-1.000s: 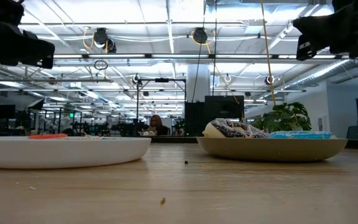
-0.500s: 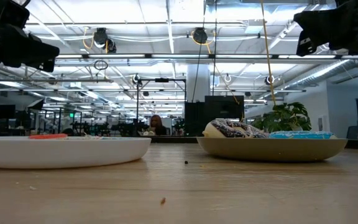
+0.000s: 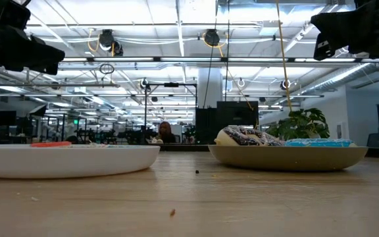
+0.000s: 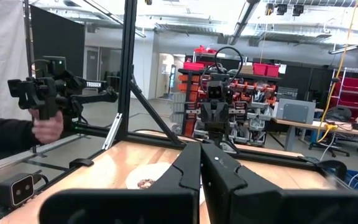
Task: Pick & Place donuts
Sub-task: Return to Home Position
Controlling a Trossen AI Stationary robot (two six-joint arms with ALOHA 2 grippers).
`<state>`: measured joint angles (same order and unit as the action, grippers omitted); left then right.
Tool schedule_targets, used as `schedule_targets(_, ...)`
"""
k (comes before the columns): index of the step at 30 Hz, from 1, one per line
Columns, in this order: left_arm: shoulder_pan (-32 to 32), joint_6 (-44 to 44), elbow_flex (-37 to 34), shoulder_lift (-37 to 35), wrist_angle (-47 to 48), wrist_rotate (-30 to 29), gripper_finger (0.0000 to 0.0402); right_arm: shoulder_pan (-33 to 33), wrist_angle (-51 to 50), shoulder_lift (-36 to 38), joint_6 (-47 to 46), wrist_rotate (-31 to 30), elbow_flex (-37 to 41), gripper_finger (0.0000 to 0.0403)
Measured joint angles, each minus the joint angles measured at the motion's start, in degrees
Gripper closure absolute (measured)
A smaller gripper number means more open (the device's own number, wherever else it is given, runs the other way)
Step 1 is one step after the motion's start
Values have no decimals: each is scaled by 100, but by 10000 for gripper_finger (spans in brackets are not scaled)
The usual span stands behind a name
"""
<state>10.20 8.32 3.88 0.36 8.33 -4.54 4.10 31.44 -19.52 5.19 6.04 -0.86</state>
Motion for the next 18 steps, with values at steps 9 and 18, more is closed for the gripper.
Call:
schedule_targets(9, 0, -2, -24, 0, -246, -22, 350, 0, 0, -14, 0, 0, 0, 403)
schedule_targets(18, 0, -2, -24, 0, -264, -20, 350, 0, -2, -14, 0, 0, 0, 403)
